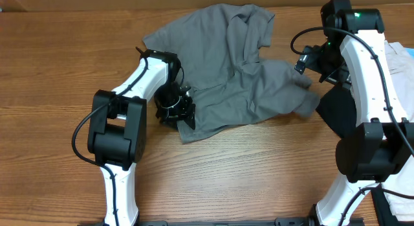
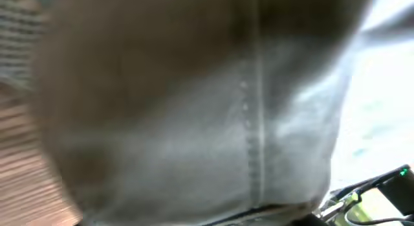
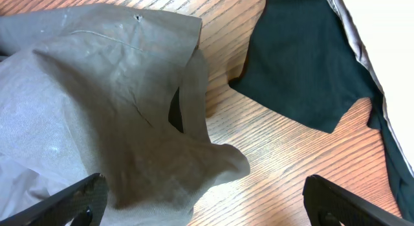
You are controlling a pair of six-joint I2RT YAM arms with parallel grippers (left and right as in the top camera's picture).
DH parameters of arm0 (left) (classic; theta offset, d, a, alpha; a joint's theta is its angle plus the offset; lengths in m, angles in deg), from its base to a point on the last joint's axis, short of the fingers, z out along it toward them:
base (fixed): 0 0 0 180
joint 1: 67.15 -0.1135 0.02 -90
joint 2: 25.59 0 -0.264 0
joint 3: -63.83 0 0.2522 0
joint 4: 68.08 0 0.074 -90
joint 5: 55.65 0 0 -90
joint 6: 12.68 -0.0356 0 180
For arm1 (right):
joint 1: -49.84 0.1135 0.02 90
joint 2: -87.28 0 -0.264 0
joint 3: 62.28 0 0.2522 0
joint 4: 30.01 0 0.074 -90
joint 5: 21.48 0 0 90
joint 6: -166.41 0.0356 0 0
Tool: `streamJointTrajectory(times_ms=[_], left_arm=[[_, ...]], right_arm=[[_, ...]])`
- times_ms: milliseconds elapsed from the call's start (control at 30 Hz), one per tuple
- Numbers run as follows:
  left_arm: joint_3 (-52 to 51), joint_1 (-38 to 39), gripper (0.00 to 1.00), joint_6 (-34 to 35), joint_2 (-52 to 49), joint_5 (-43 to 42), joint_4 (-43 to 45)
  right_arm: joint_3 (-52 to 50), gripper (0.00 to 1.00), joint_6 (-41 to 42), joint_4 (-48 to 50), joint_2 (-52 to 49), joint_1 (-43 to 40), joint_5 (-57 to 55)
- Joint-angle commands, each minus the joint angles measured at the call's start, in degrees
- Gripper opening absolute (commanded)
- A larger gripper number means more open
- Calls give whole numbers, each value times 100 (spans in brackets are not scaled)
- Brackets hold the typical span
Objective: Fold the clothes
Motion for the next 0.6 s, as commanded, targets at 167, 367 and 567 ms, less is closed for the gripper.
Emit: streamJointTrajectory(times_ms=[167, 367, 567], left_arm=[[-42, 35, 4, -39, 94, -55, -20], [-35, -737, 4, 223, 140, 929, -546], [-35, -2017, 4, 227, 678, 1051, -664]], right_arm=[[-26, 100, -35, 35, 249, 20, 28], [-26, 100, -37, 31, 249, 20, 31], [-42, 100, -42, 92, 238, 22, 201]])
